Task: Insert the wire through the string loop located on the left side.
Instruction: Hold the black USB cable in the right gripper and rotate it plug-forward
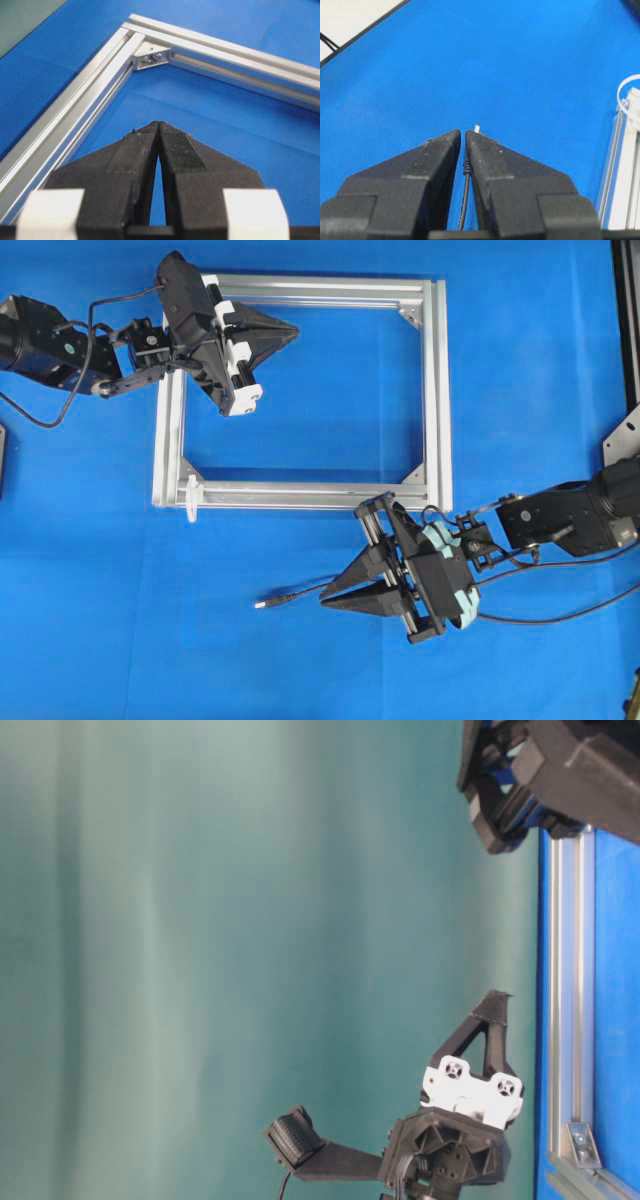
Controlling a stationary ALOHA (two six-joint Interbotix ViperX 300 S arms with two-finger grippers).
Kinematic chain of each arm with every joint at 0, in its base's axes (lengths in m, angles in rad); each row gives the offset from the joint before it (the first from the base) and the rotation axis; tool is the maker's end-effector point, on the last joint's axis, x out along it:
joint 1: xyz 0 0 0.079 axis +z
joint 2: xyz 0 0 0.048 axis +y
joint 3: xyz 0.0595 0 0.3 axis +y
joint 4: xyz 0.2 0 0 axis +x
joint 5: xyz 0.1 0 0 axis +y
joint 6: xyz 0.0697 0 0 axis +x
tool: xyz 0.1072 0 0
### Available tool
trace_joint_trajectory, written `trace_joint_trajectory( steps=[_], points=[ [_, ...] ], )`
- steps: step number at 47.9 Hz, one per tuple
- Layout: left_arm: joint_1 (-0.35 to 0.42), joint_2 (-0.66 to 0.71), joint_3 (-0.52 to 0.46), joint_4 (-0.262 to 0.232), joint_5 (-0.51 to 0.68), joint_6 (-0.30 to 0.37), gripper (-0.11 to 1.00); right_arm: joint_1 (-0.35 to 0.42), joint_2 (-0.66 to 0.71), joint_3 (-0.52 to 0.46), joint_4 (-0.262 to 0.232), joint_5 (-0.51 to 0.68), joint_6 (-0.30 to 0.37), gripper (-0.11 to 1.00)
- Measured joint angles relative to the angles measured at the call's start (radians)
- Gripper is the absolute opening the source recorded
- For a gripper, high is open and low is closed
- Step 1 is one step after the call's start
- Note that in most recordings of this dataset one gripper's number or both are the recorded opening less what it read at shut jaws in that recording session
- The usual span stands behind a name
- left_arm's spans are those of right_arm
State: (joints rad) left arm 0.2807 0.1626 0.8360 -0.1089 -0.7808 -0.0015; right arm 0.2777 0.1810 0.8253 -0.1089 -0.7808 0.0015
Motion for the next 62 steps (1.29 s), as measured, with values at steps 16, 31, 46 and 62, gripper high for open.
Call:
trace_joint_trajectory(
  steps=[16,31,46,62],
  points=[
    [-0.008,-0.034,-0.002,0.023,0.014,0.017,0.0,-0.014,-0.011,-0.023,0.017,0.095,0.046,-0.1],
    [-0.012,-0.034,0.0,0.025,0.014,0.017,0.0,-0.025,-0.009,-0.028,0.018,0.109,0.067,-0.04],
    [-0.012,-0.034,0.005,0.025,0.014,0.017,0.0,-0.009,-0.009,-0.028,0.04,0.114,0.072,0.7],
    [-0.012,-0.035,0.006,0.023,0.014,0.017,0.0,-0.009,0.041,-0.046,0.1,0.114,0.077,0.95]
  ],
)
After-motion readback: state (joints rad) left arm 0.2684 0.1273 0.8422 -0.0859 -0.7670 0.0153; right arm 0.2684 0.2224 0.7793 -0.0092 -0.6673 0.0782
